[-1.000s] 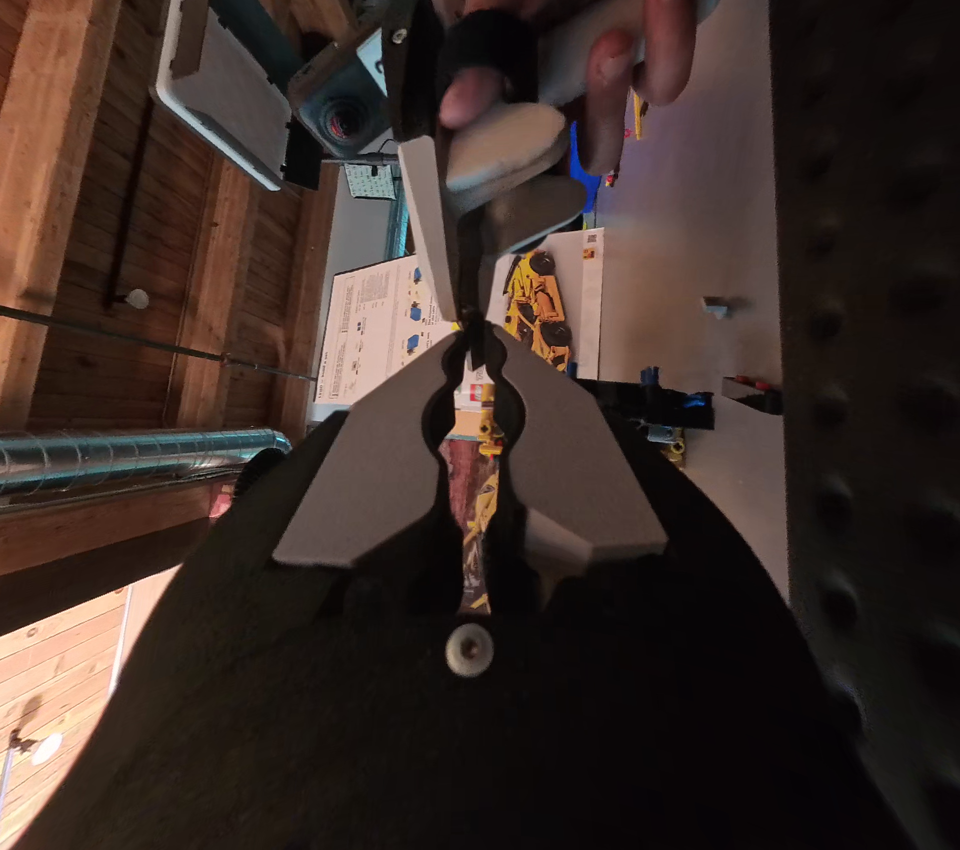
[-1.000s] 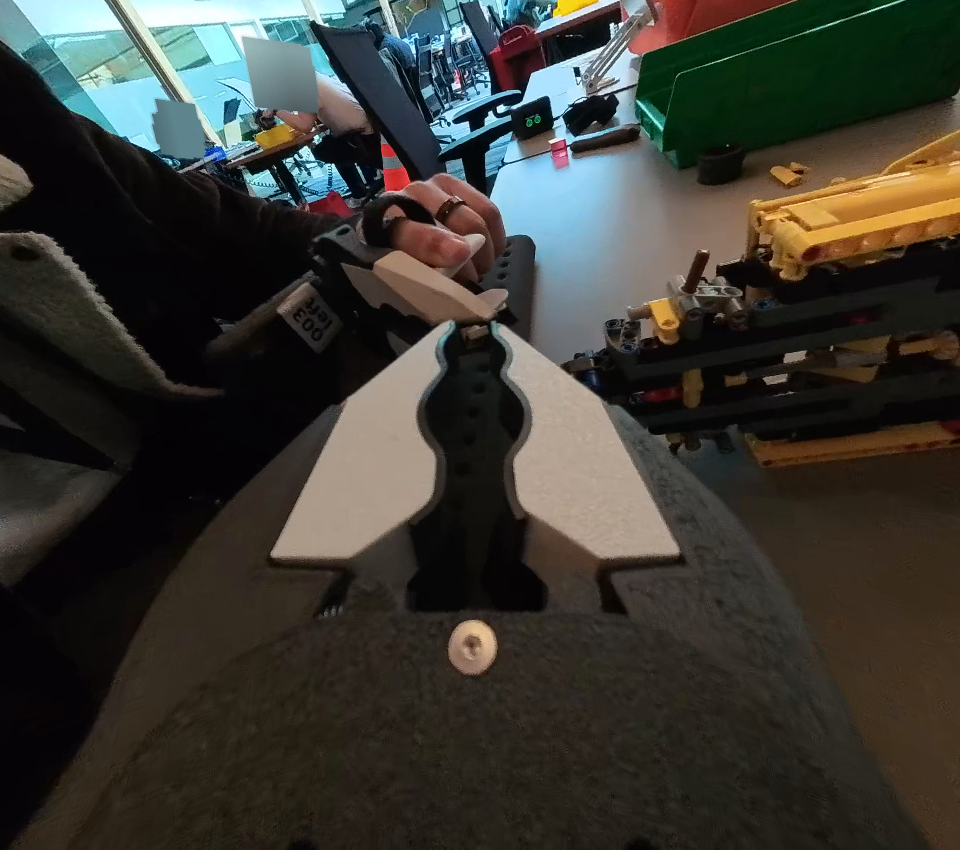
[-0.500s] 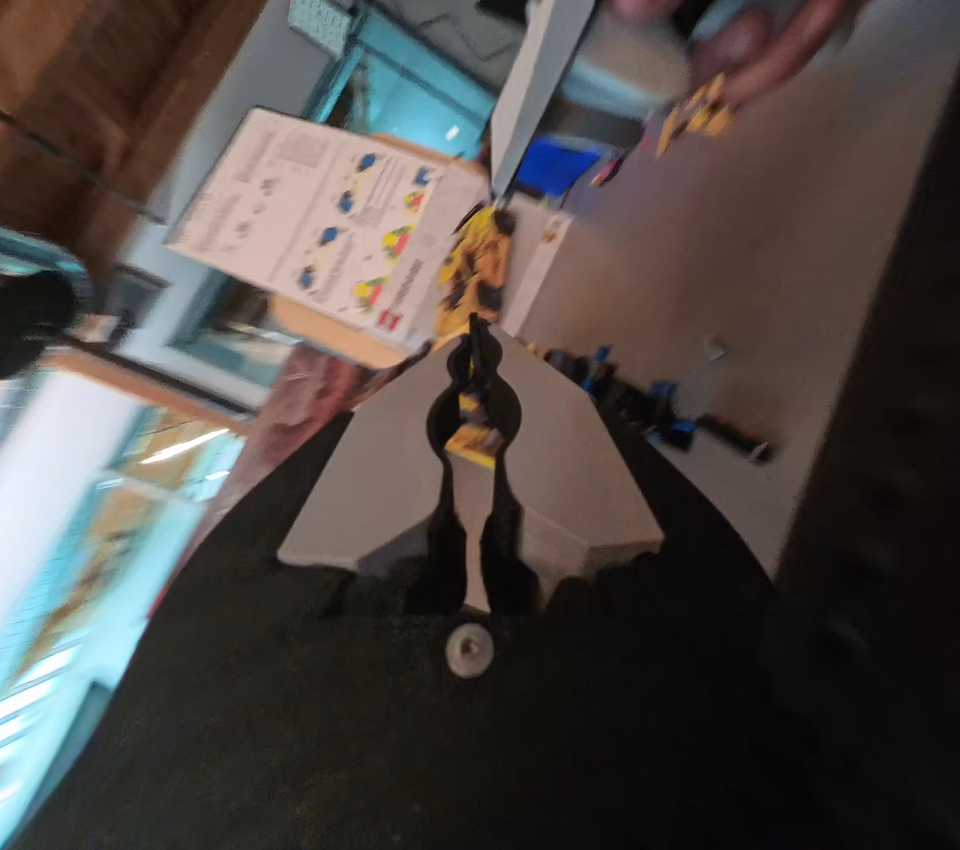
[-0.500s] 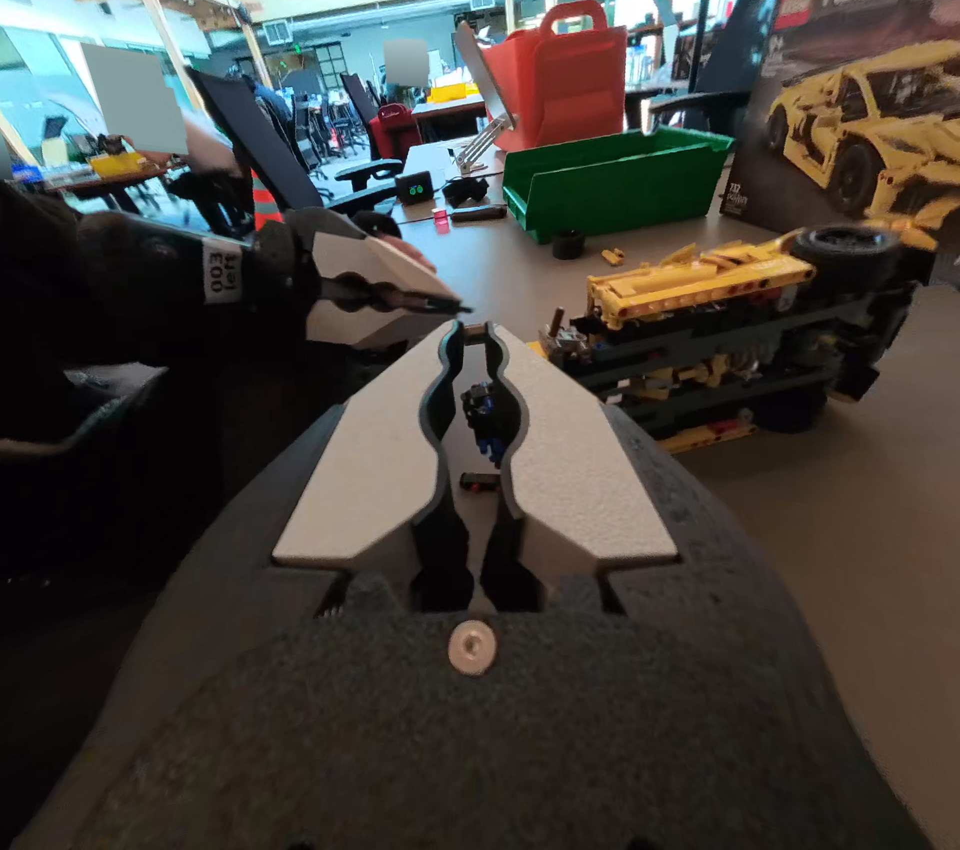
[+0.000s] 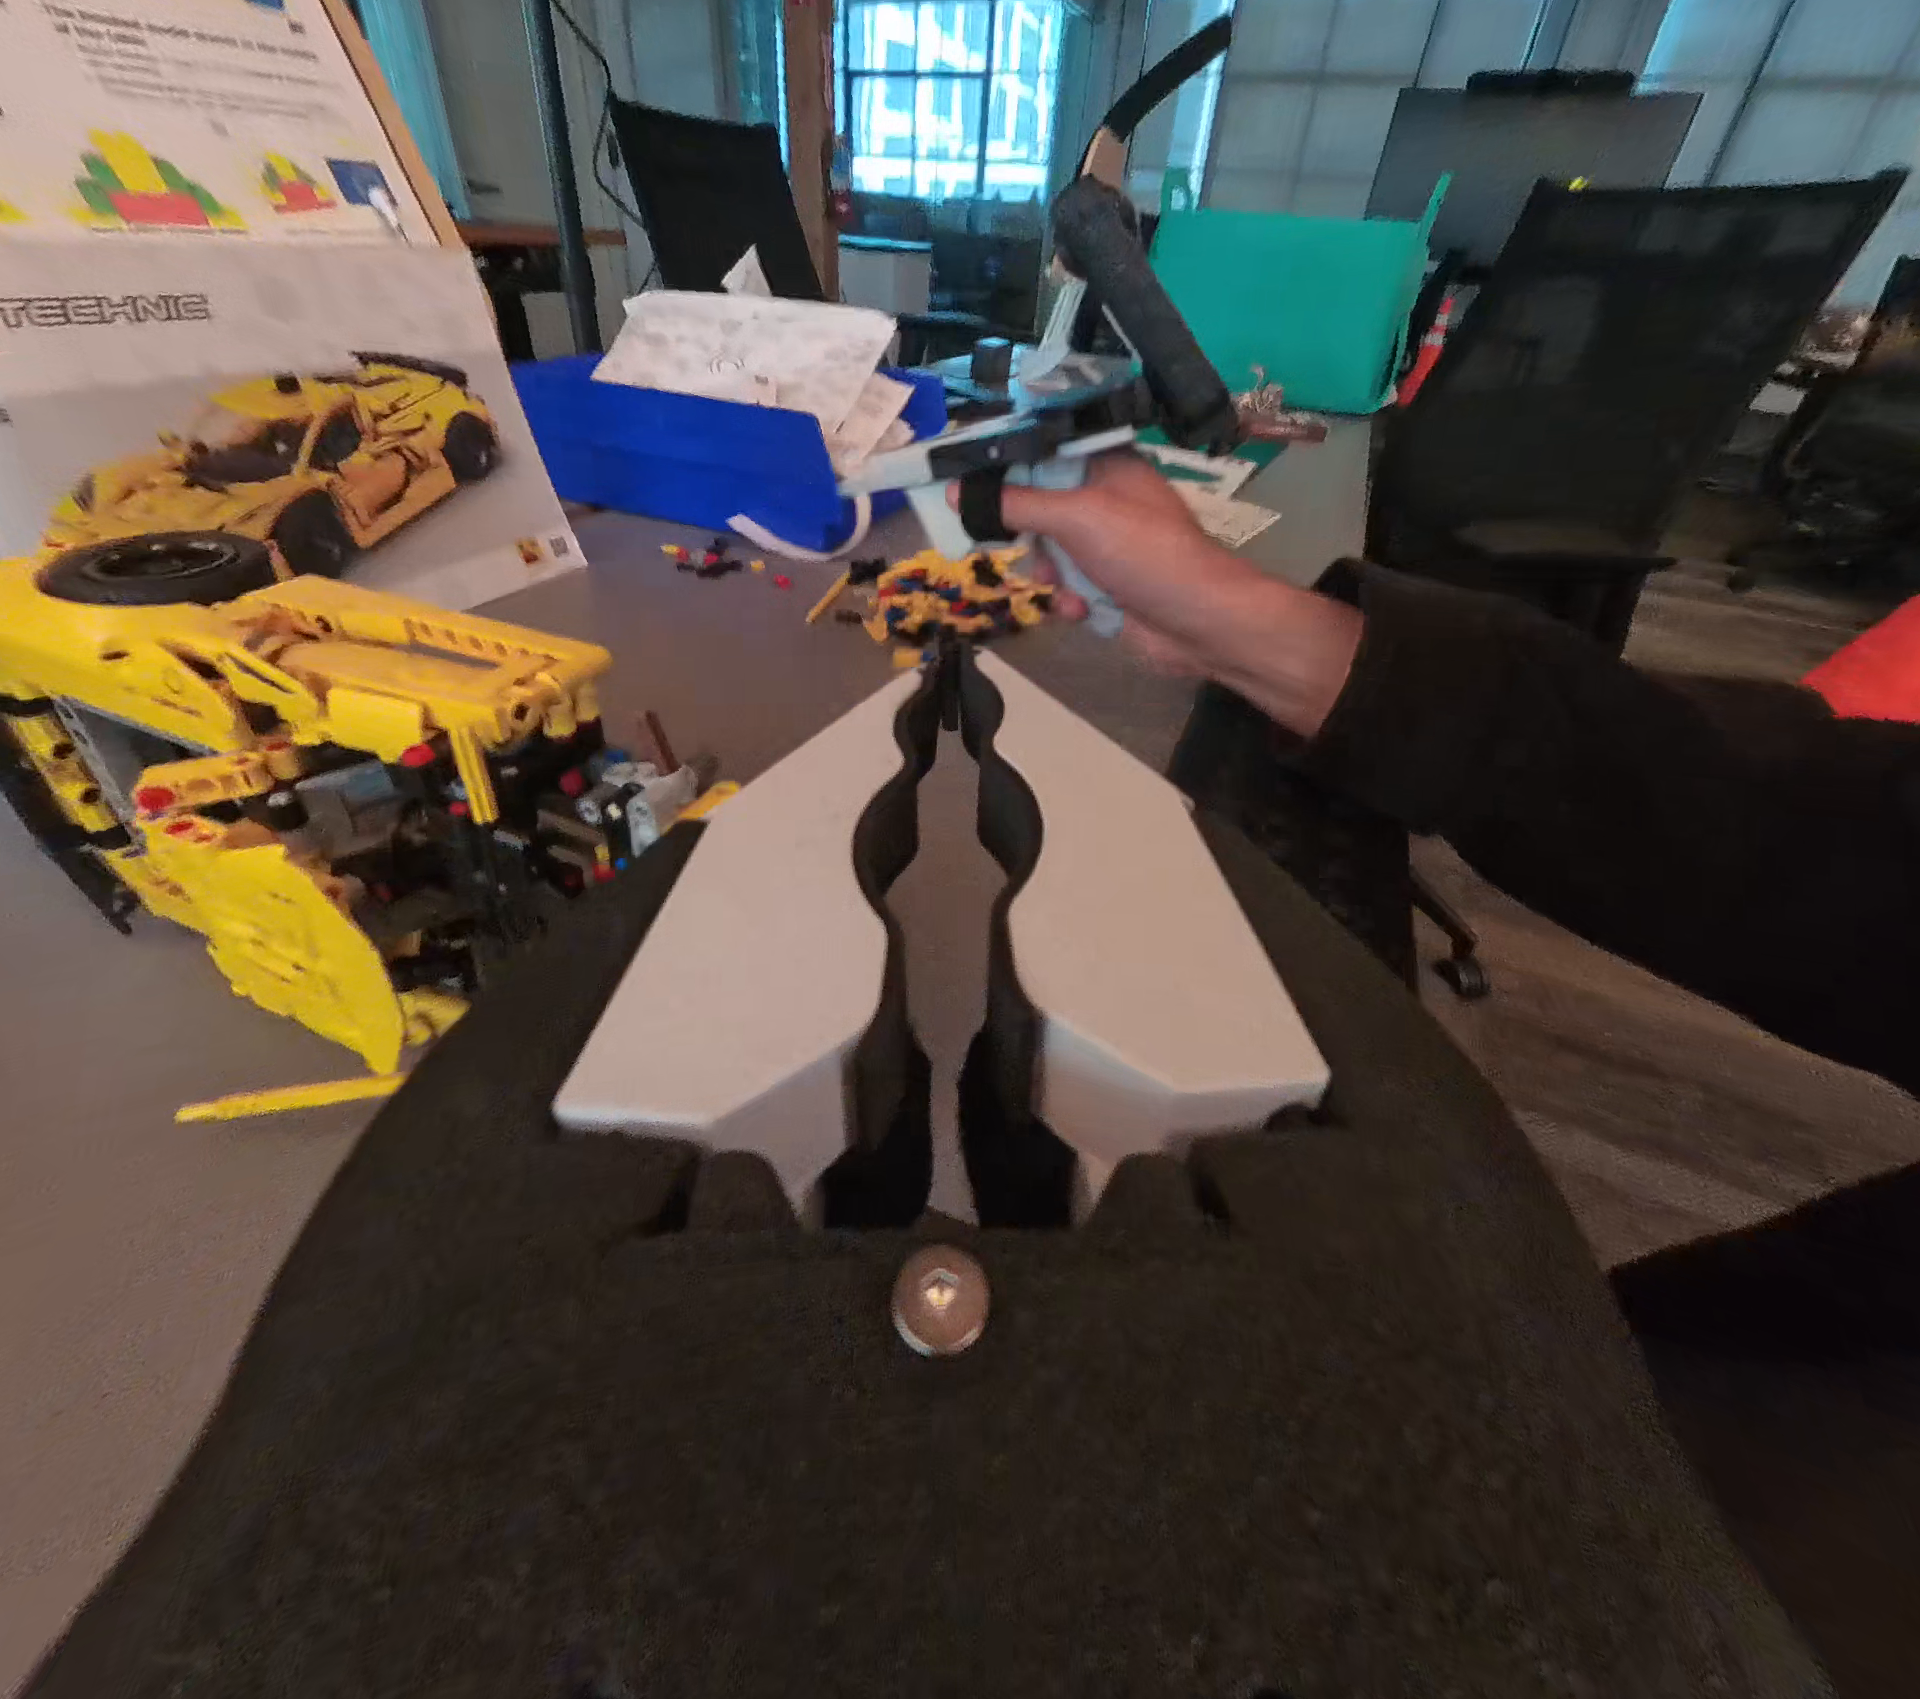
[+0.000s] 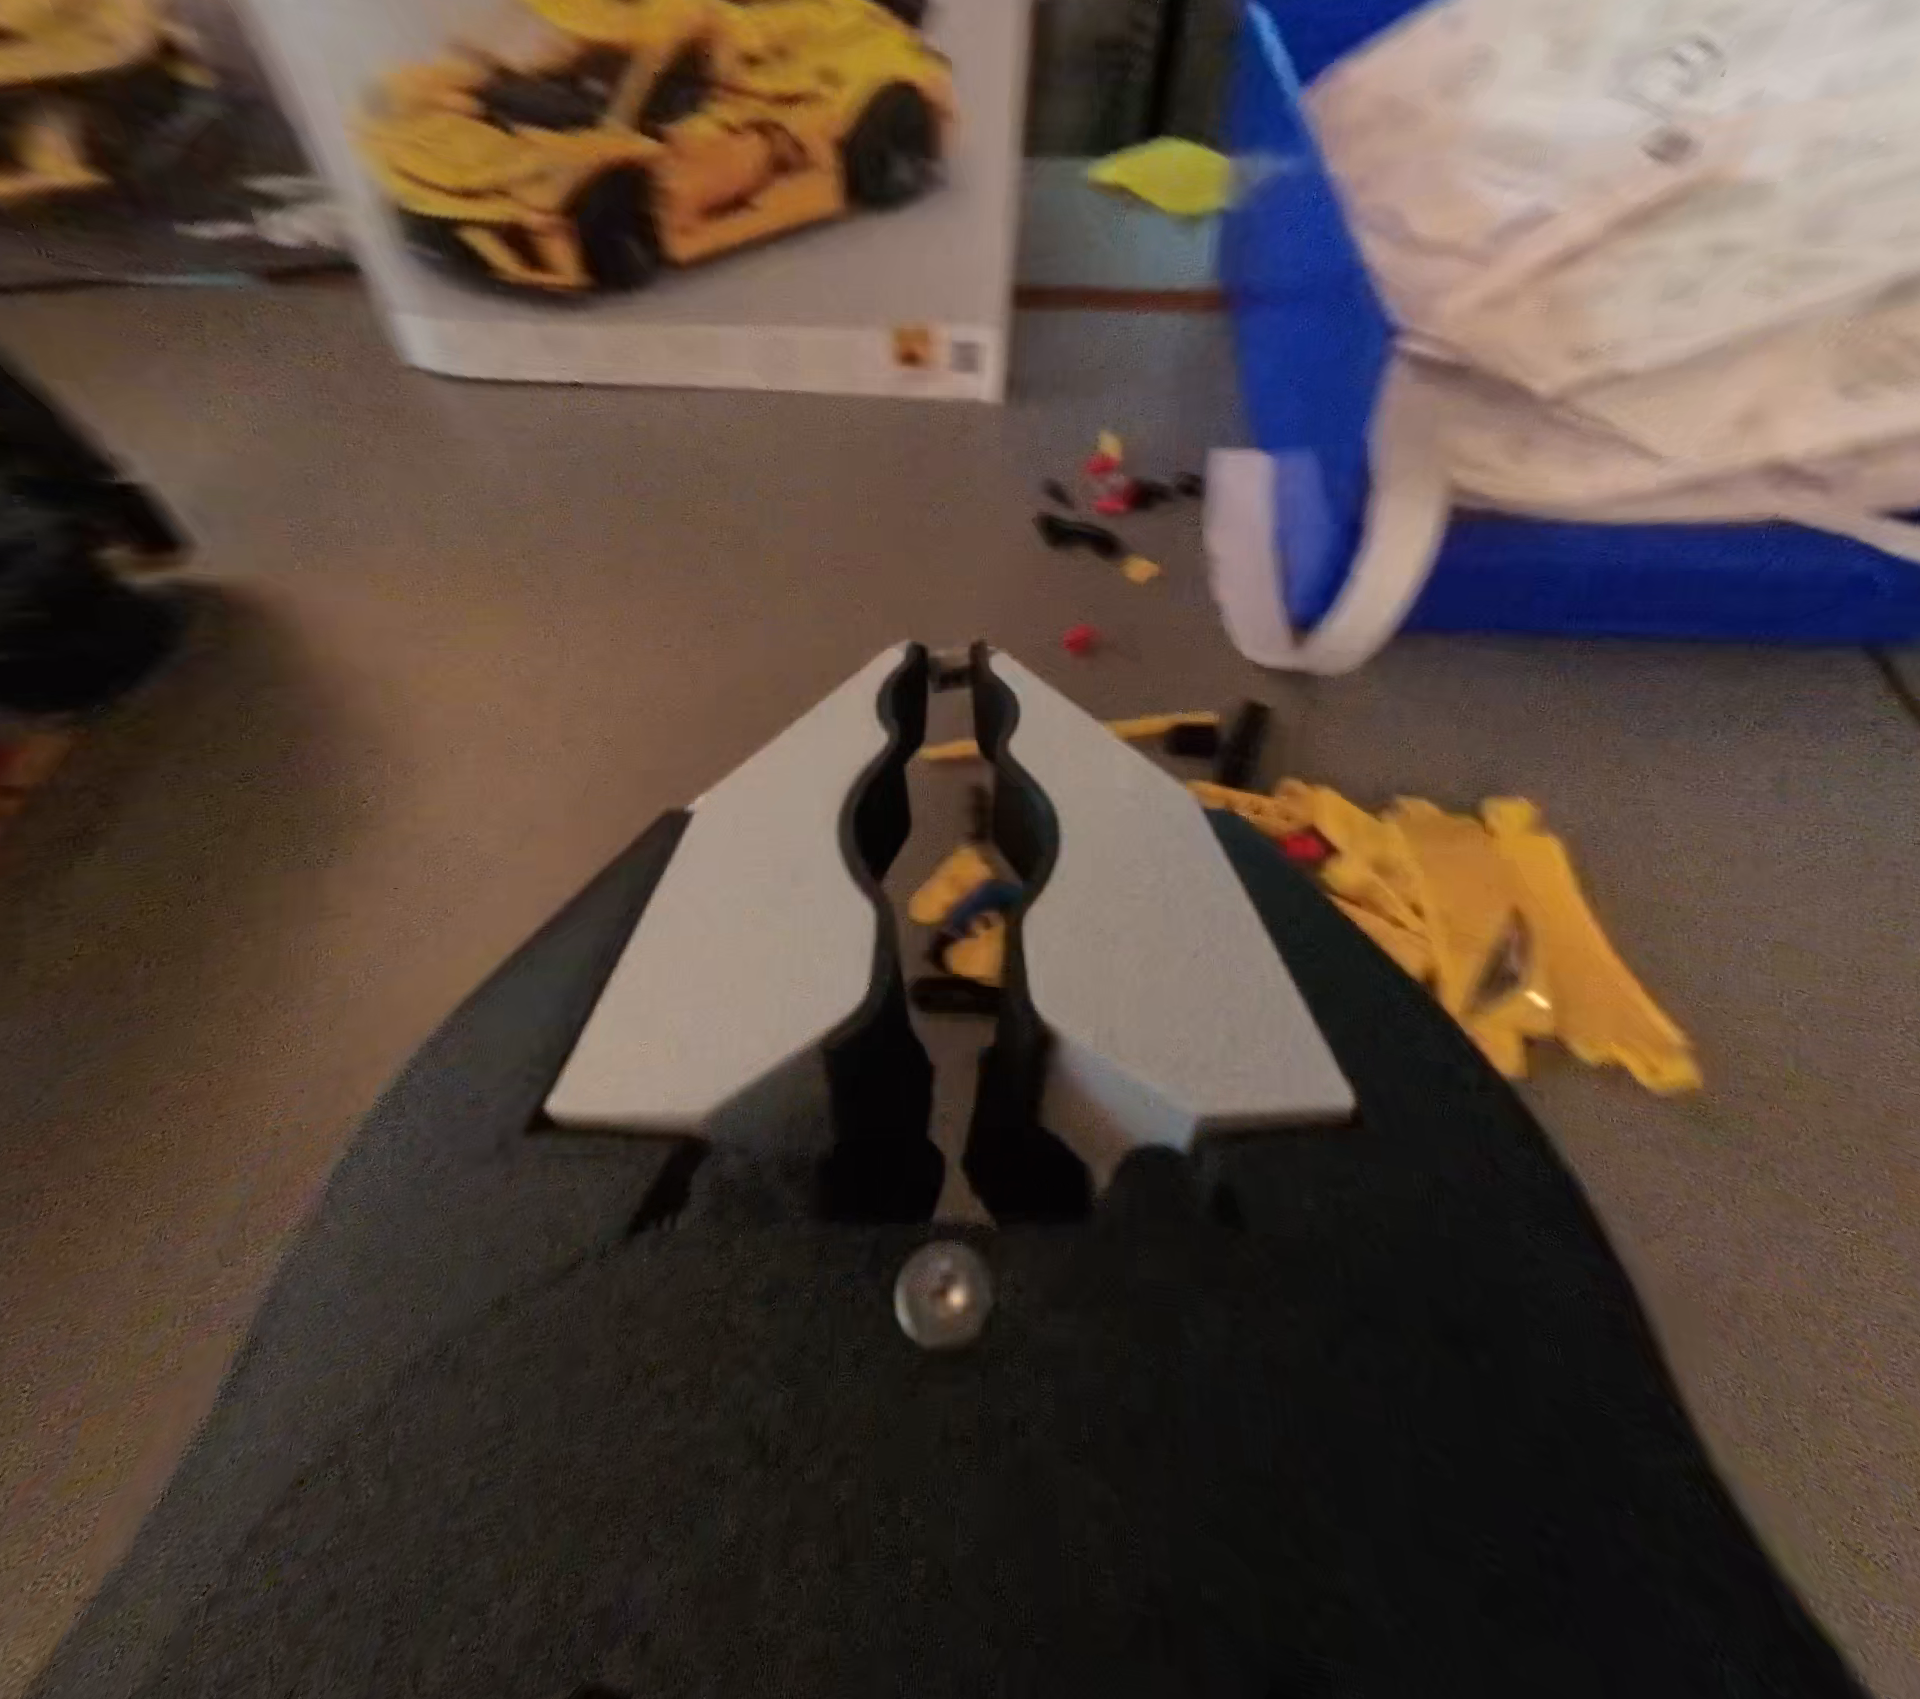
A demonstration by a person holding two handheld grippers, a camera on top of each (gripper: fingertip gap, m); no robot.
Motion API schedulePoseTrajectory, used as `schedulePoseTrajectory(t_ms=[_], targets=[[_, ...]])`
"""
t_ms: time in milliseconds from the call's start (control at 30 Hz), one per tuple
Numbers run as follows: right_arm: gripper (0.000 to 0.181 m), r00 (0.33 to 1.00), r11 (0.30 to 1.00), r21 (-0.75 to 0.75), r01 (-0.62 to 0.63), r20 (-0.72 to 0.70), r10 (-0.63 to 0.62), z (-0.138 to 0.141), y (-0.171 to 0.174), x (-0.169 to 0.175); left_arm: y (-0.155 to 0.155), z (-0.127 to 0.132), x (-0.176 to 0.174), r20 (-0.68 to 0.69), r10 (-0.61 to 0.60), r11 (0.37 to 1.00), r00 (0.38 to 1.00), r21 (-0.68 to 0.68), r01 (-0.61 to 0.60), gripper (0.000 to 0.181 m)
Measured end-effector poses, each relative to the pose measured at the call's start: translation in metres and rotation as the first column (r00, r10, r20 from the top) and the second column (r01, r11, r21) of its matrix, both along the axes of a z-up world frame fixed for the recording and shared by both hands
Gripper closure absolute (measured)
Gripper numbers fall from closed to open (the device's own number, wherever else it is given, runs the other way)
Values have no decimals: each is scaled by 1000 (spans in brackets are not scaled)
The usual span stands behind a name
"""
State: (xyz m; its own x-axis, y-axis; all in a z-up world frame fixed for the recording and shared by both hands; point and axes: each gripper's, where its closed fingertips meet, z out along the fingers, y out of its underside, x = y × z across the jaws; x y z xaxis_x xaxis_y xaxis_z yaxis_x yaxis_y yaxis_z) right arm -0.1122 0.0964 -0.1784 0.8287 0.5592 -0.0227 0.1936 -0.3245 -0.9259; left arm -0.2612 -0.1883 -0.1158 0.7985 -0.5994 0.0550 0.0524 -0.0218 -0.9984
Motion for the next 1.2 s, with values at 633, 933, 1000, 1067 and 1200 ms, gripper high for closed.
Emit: schedulePoseTrajectory(t_ms=[633, 933, 1000, 1067, 1200], targets=[[123, 102, 113, 331, -937, -49, 994, 47, -269, -153, -12, 4, -4, 665, -223, 820, 713, -268, 506, 179], [140, 48, -7, 372, -928, 138, 989, 33, -301, -161, -12, -23, 6, 648, -191, 744, 738, -395, 539, 180], [140, 37, -18, 362, -932, 144, 989, 31, -304, -160, -14, -25, 8, 650, -203, 728, 732, -400, 557, 180], [143, 38, -22, 373, -928, 154, 987, 33, -305, -161, -15, -27, 9, 648, -203, 720, 734, -409, 560, 180], [159, 21, -40, 363, -931, 162, 987, 31, -309, -159, -14, -28, 9, 648, -204, 717, 734, -411, 562, 180]])
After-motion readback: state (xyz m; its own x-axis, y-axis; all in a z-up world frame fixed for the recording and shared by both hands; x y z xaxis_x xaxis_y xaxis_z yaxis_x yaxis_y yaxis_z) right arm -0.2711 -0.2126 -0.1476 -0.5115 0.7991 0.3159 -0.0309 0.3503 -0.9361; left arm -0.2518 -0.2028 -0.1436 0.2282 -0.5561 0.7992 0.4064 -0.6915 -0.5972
